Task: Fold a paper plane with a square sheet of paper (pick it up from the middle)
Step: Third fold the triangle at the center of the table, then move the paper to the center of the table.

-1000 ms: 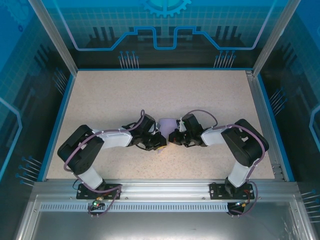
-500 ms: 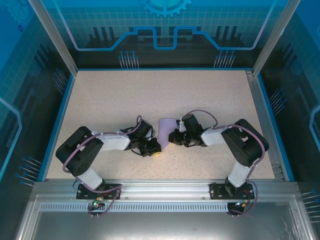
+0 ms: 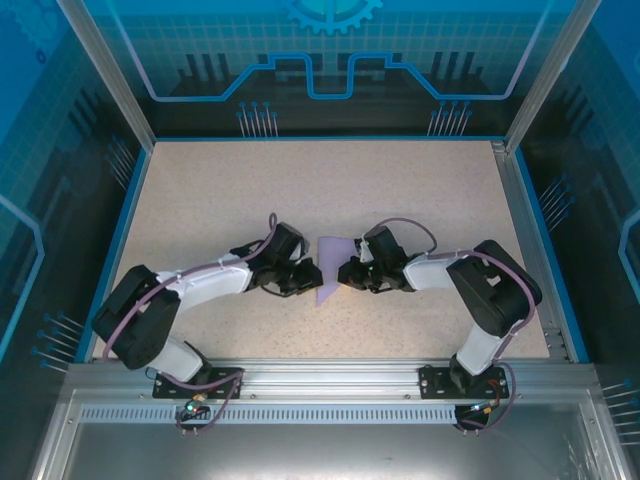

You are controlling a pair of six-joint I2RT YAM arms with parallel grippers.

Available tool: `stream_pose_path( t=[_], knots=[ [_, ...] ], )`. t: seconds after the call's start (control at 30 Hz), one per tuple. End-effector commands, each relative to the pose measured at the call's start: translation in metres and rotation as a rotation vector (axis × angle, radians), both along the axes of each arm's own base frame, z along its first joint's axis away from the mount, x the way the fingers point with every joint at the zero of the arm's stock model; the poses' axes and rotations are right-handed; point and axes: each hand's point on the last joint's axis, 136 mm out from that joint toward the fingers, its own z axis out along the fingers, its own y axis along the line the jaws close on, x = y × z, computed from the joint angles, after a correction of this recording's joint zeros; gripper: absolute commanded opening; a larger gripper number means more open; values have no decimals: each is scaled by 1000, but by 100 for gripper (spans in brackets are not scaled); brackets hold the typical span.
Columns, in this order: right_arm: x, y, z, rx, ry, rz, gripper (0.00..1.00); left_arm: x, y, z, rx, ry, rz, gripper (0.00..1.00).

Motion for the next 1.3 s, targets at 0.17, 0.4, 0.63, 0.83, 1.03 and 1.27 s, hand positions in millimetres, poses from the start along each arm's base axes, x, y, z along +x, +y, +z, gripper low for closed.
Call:
stream_pose_path(
  t=[0.17,0.4,0.63,0.83,1.03,1.27],
  knots=[
    [15,-42,24,-45,-26,-148,24,20,7,-39,160,47,-8,13],
    [14,-48,22,-9,-2,-140,32,20,10,-43,179,39,-12,14],
    [20,-22,26,94,-4,-70,34,19,9,-47,182,45,-23,14],
    [32,-9,28,124,-21,-45,35,18,8,-48,176,46,-33,14],
    [47,-4,21,108,-13,-4,35,17,6,-46,156,40,-43,15],
    [65,-4,23,97,-35,94,32,14,6,-46,153,38,-51,16]
  ],
)
